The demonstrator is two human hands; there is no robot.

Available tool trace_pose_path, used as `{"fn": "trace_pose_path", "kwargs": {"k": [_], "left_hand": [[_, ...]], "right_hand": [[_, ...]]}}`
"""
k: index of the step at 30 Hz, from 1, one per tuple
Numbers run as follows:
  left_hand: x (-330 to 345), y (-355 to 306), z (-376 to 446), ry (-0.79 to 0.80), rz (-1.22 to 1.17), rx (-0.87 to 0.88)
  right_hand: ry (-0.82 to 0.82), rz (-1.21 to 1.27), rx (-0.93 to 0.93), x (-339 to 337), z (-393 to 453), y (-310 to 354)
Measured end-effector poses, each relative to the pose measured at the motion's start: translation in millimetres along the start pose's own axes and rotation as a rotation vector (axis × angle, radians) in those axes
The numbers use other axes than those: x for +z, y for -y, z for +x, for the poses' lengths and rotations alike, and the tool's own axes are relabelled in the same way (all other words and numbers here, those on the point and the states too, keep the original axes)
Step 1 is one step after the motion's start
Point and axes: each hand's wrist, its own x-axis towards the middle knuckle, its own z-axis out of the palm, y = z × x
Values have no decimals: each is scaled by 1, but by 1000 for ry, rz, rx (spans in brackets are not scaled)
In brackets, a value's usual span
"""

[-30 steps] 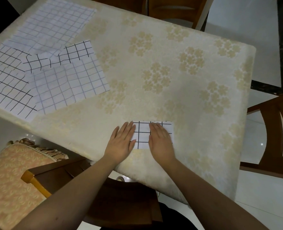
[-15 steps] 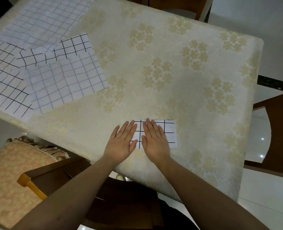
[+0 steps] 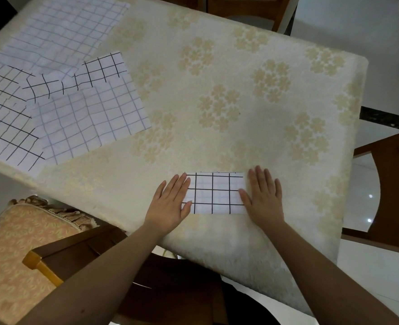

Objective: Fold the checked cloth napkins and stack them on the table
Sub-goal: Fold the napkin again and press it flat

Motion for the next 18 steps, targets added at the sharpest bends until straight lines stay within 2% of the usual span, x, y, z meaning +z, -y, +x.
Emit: {"fn": "trace_pose_path", "kwargs": {"k": [5, 6, 8, 10, 12, 14, 18], "left_hand": [[-7, 0, 7, -120, -63, 9], [-12, 0, 12, -151, -89, -5], [-27, 0, 27, -156, -142, -44], [-43, 0, 45, -54, -172, -87], [-59, -2, 63, 96, -168, -134], [-72, -4, 79, 206, -123, -159], [-81, -10, 98, 329, 44, -148]], "right_hand": [[-220, 79, -196, -15, 22, 13], [-198, 87, -221, -19, 29, 18], [-38, 75, -209, -30, 40, 25], [103, 15, -176, -41, 53, 30], [169, -59, -169, -49, 65, 34], [218, -101, -165, -54, 73, 37], [256, -161, -159, -55, 78, 40]]}}
